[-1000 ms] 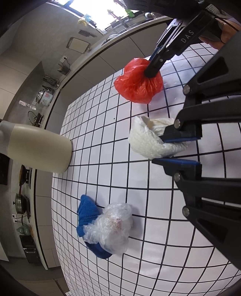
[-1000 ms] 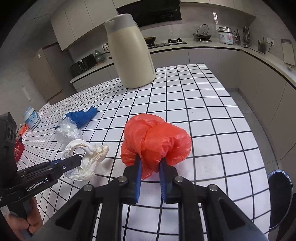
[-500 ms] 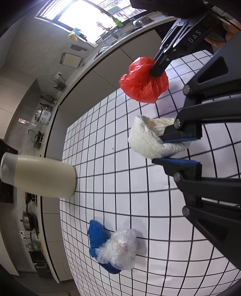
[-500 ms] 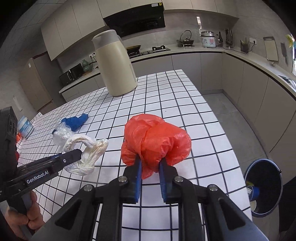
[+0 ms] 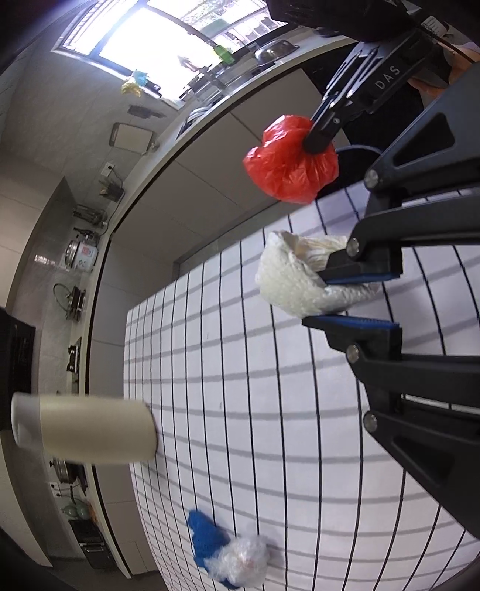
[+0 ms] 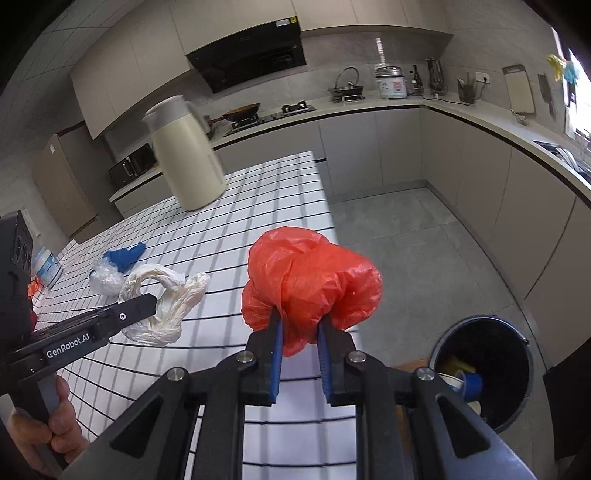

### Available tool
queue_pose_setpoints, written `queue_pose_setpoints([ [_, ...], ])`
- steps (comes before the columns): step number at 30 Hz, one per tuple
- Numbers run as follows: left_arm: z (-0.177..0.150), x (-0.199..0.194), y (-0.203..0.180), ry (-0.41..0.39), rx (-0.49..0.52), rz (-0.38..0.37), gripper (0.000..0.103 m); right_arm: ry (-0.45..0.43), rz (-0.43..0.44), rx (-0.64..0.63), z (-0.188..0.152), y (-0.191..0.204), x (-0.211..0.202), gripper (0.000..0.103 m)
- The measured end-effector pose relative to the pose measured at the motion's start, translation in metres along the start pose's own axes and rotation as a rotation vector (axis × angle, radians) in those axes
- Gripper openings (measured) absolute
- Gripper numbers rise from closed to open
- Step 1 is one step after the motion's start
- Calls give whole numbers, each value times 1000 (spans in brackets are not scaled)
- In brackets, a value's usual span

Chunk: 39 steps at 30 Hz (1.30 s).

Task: Collect trash
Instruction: 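Lift and carry the red bag and white cloth over the black bucket, then open both tools to drop the red bag and white cloth into the bucket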

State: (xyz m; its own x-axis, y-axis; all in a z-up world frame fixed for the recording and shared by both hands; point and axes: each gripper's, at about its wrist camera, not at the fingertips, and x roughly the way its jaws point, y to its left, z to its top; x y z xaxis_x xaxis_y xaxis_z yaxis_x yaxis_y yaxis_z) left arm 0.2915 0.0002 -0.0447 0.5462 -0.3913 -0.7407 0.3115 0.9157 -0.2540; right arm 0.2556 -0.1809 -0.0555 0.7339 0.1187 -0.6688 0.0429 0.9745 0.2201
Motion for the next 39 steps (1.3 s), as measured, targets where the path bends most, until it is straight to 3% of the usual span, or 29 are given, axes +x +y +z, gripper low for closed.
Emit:
queue_pose_setpoints([
  [9,-5,37,-103,51,82,-93,16,-14,-89,71,-7,-115,-44,18],
  [18,-25,78,-190,129,167,-166,16,10,-199,169,-35,-217,-72,18],
  [27,-52,139,-222,233,170,-95,16,115,-215,222,-67,-287,-51,19],
  [38,-73,191,-235,316,149,-4,17,250,-163,218,-84,-330,12,20],
  [39,-73,194,-236,321,146,3,20,261,-157,217,-85,-333,16,21],
])
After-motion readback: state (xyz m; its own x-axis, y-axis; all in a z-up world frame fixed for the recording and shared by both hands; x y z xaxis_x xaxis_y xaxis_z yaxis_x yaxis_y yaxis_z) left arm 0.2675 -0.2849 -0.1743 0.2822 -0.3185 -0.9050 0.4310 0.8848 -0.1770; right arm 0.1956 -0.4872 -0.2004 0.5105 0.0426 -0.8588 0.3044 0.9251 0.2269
